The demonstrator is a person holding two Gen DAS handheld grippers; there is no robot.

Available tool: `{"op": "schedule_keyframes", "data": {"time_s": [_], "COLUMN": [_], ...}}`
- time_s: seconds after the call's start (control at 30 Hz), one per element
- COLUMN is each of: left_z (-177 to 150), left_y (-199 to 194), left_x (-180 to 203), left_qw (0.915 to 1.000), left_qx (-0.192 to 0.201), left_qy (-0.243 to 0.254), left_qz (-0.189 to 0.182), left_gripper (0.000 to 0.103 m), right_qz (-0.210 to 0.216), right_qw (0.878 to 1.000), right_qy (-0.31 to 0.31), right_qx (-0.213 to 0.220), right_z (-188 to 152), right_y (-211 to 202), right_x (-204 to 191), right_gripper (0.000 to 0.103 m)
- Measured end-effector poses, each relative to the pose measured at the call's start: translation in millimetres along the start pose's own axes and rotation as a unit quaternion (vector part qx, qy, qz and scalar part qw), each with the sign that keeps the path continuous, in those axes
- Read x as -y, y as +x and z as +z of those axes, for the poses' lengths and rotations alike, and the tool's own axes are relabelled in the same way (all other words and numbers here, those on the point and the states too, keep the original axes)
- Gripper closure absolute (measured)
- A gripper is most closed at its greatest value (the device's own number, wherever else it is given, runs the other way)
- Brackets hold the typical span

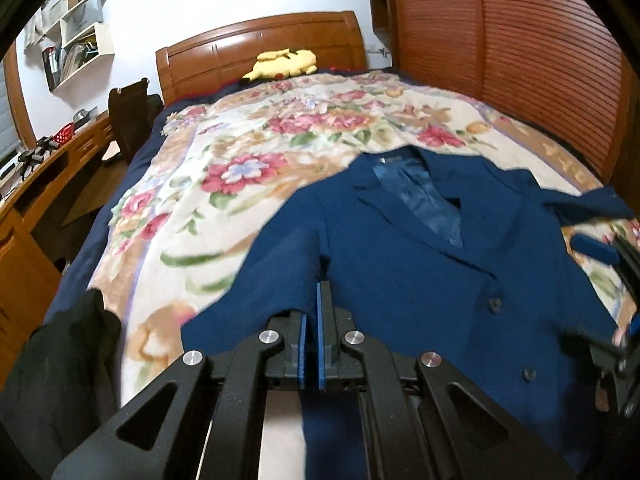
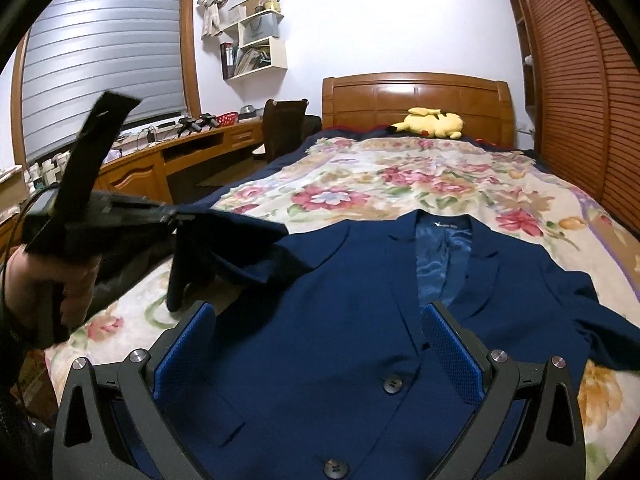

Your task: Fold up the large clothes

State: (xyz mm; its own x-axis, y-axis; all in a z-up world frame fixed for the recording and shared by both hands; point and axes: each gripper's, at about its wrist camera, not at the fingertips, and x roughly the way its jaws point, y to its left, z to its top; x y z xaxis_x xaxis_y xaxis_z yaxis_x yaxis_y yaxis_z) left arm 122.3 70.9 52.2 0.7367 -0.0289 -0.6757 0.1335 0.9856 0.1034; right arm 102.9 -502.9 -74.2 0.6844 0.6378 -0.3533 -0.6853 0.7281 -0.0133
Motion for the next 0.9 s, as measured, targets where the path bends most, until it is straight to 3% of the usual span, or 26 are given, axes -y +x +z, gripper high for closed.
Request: {"op": "schedule_keyframes", "data": {"time_s": [0.07, 0.3, 0.6, 0.9], "left_z": [-12, -48, -66, -96], "left_y": [-3, -34, -9, 59], "left_x": [5, 4, -46, -91], "left_qw": [1.0, 0.9993, 0.9972, 0.9909], "left_qx": [-0.005, 0.028, 0.022, -0.05], "left_qy": [0.001, -0.016, -0.065, -0.11], "left_qz": [-0.006, -0.021, 0.031, 0.059], "left_gripper": [0.089, 0.024, 0.022, 0.022], "right_qz": [-0.001, -0.001, 0.007, 0.02], "right_qw": [1.0, 1.0, 1.0, 0.998], "right_qy": [0.001, -0.003, -0.01, -0.026], "right_qx": [-0.001, -0.003, -0.016, -0.045], "right_z": [2, 0, 1, 0], "right_y": [0, -1, -2, 13], "right_x": [1, -4, 4, -2], "right_gripper": [0.0, 0.0, 0.0, 0.0]}}
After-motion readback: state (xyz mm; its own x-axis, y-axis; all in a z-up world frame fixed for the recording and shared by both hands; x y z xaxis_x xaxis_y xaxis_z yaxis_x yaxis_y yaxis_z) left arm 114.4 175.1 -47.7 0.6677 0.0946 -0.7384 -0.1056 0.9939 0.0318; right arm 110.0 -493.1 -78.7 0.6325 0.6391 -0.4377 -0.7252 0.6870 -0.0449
